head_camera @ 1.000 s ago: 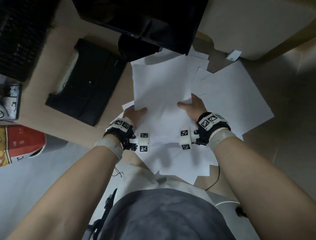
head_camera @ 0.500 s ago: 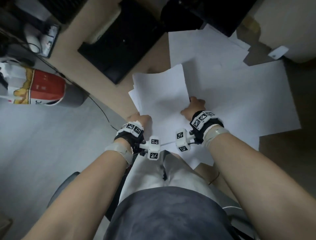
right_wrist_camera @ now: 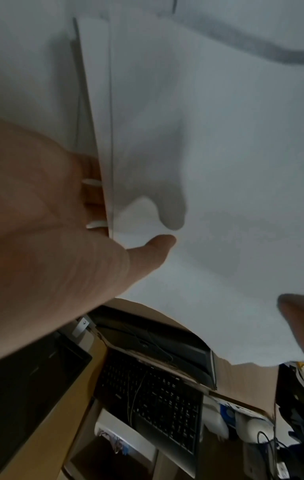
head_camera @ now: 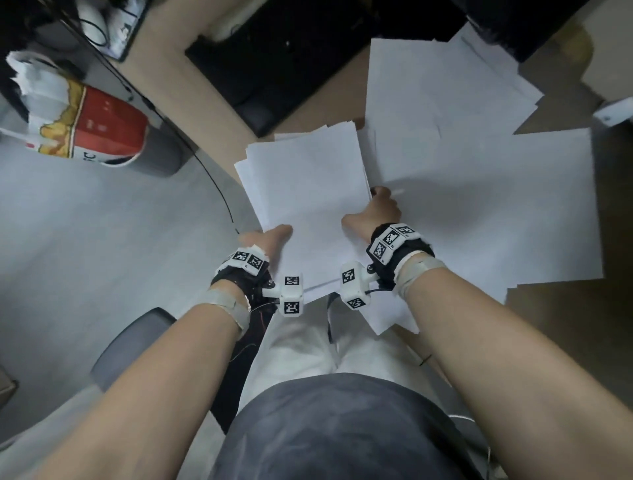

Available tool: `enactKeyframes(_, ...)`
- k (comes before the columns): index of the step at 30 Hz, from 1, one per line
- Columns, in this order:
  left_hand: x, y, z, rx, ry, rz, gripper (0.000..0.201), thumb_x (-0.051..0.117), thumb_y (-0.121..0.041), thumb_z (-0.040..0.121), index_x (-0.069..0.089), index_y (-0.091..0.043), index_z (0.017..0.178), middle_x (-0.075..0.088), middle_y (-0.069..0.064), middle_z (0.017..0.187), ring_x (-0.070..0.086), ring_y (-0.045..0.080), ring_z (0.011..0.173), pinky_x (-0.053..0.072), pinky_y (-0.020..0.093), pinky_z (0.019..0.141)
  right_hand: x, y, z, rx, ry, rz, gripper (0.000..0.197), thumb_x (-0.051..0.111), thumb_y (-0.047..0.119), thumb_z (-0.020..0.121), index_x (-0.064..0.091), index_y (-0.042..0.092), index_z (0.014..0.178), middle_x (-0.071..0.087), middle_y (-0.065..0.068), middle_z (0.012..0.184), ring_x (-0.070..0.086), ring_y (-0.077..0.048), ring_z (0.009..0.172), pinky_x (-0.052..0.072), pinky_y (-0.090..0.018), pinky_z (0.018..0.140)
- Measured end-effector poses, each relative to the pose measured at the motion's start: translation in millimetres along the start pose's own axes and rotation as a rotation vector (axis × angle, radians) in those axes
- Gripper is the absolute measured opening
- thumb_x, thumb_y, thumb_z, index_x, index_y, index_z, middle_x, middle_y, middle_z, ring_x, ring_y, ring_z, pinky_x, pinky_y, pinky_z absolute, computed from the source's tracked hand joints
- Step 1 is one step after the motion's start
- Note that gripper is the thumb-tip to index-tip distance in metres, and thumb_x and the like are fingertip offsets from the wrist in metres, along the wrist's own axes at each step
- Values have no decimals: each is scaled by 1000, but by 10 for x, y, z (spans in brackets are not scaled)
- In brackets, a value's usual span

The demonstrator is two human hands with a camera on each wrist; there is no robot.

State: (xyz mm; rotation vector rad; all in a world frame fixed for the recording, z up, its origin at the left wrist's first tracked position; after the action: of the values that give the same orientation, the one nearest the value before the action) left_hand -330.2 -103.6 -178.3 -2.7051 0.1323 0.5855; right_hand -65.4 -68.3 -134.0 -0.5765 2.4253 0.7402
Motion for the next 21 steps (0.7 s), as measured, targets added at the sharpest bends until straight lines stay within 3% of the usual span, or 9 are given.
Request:
enactKeyframes(2, 15, -110, -275, 8, 57, -54, 96, 82, -55, 51, 53, -6, 128, 62, 15, 125, 61, 37, 113, 46, 54, 99, -31, 17, -57, 31, -92, -74, 77, 72, 25, 65, 35, 15, 132, 37, -10, 133, 39, -32, 123, 40, -38, 99)
enactKeyframes(4, 78, -159, -365, 78, 136, -56, 70, 81, -51, 60, 62, -10, 114, 65, 18, 120, 65, 35, 107, 49, 54, 97, -17, 14, -86, 69, -104, -60, 82, 73, 26, 62, 33, 13, 132, 35, -10, 134, 39, -33, 124, 42, -41, 100)
enactKeyframes(6, 128, -170, -372, 125, 208, -96, 48, 78, -45, 69, 65, -17, 105, 70, 12, 110, 68, 31, 101, 53, 51, 93, 13, 12, -83, 104, -33, 24, 86, 73, 28, 61, 30, 13, 133, 42, -11, 134, 45, -33, 123, 44, -43, 101)
enactKeyframes(8, 149, -191, -347, 159, 227, -114, 38, 75, -36, 78, 64, -16, 109, 70, 10, 110, 68, 30, 102, 53, 50, 93, 1, 12, -72, 115, 24, 73, 80, 72, 30, 62, 31, 13, 129, 51, -10, 128, 53, -33, 117, 48, -42, 98)
enactKeyframes(12, 118, -236, -342, 175, 221, -140, 36, 73, -27, 83, 62, -12, 114, 69, 10, 108, 68, 27, 94, 56, 40, 85, -6, 54, -84, 122, 95, -53, 69, 72, 41, 61, 51, 15, 121, 53, -11, 125, 56, -33, 113, 50, -39, 95)
enactKeyframes(17, 35, -299, -394, 199, 224, -145, 23, 71, -20, 86, 60, -14, 106, 67, 6, 99, 66, 26, 93, 54, 37, 81, 97, 206, -121, 47, 114, 78, 66, 71, 28, 70, 39, 11, 125, 54, -10, 124, 60, -31, 103, 51, -34, 84)
enactKeyframes(19, -33, -346, -417, 248, 209, -141, 28, 71, -21, 85, 61, -10, 109, 68, 6, 99, 66, 27, 100, 53, 39, 85, 33, 181, -124, 50, 79, 109, 64, 69, 25, 73, 35, 12, 126, 50, -10, 125, 58, -32, 102, 48, -32, 80)
enactKeyframes(21, -76, -407, -463, 296, 238, -105, 40, 75, -29, 81, 64, -10, 115, 71, 3, 106, 66, 26, 106, 49, 43, 97, -64, 143, -148, 80, 56, 168, 66, 68, 30, 74, 36, 11, 128, 47, -10, 127, 55, -31, 101, 43, -32, 79)
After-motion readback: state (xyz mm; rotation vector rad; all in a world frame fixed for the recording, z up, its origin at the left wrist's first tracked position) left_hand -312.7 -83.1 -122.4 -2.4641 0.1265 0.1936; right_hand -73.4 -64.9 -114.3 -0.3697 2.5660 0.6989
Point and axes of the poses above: each hand's wrist, its own z-axis towards the middle knuckle, its own x-axis out of the palm, y = z × x, the point moved 6 cm from there along z, towards the middle knuckle
